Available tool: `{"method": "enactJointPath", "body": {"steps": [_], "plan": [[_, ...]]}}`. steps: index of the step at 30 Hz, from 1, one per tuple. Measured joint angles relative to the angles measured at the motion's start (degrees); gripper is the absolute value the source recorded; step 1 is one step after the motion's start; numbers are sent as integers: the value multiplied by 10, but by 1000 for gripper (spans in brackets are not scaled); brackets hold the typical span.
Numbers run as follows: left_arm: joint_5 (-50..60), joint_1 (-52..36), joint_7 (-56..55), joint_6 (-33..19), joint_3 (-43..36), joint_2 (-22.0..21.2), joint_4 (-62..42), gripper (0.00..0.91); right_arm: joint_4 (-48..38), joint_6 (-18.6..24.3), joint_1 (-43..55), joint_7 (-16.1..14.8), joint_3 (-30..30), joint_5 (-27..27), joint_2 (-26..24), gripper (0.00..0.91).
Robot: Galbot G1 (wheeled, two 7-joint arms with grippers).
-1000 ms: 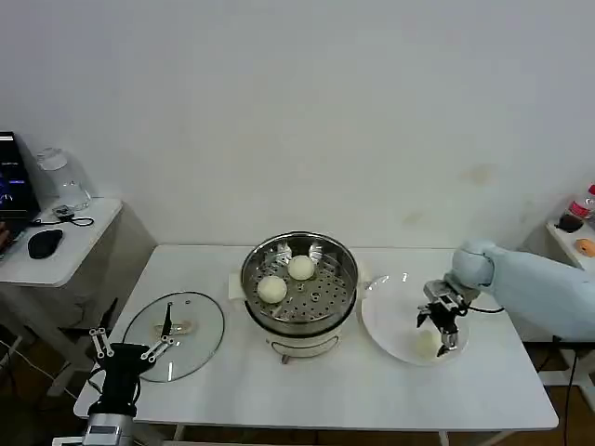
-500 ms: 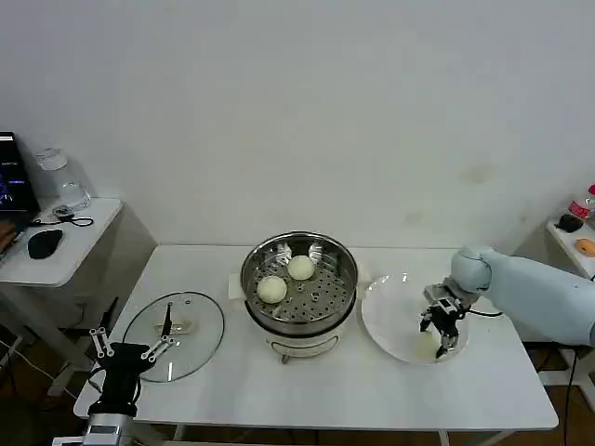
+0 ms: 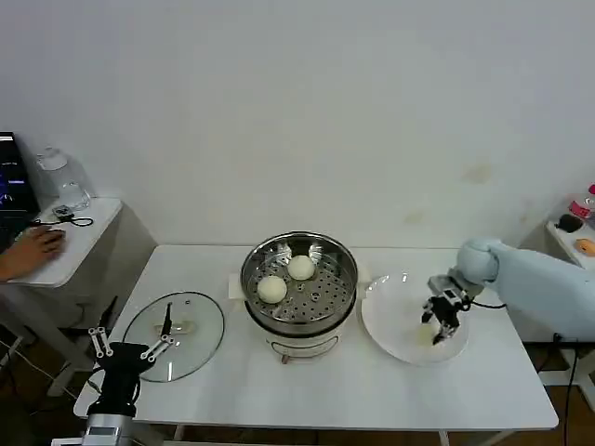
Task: Take steamed baozi put them in steamer then cover it.
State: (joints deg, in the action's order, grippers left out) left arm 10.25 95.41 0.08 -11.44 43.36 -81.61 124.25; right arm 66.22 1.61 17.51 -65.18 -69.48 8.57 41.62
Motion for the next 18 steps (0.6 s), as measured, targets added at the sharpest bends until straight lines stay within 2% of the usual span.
{"method": "enactJointPath", "body": {"steps": [9, 18], "plan": [[0, 3, 0, -3, -5, -3, 5, 907, 44, 44, 116, 8, -7, -13, 13, 574], [1, 5, 0, -3, -9, -5, 12, 907, 134, 74, 170, 25, -5, -70, 36, 574]]}}
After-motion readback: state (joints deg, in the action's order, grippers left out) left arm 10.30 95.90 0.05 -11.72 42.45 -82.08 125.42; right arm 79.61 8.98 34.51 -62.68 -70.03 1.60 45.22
